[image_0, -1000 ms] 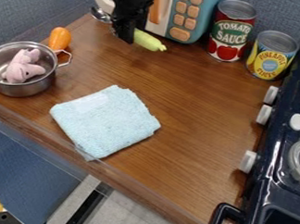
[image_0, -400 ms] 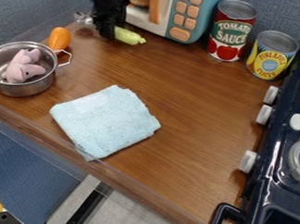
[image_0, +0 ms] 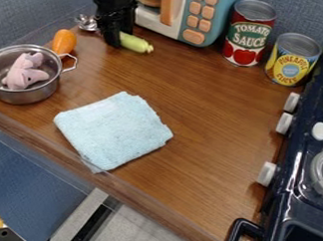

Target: Move the yellow spoon to the top left of the table

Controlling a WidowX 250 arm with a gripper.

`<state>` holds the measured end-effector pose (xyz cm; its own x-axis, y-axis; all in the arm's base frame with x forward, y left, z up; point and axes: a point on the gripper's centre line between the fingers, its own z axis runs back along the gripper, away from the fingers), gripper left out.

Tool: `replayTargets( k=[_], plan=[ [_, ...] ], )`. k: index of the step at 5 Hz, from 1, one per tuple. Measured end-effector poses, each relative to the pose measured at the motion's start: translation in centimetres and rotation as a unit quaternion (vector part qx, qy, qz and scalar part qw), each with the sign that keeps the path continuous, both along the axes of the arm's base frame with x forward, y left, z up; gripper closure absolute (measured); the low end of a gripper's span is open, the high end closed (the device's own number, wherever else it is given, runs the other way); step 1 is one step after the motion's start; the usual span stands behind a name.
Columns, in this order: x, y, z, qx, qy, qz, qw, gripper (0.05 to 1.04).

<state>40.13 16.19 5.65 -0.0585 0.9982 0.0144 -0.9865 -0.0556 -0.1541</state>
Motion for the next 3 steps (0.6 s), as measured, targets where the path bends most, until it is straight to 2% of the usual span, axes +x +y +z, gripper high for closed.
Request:
replayTargets(
  k=[1, 2, 3],
  plan=[
    [-0.1, 0.1, 0.3, -0.001, 0.002, -0.009, 1.0000, 0.092],
    [0.0, 0.1, 0.3, 0.002, 0.003, -0.013, 0.9999, 0.081],
    [0.4, -0.4, 1.5, 0.015, -0.009, -0.025, 0.9995, 0.084]
  ],
)
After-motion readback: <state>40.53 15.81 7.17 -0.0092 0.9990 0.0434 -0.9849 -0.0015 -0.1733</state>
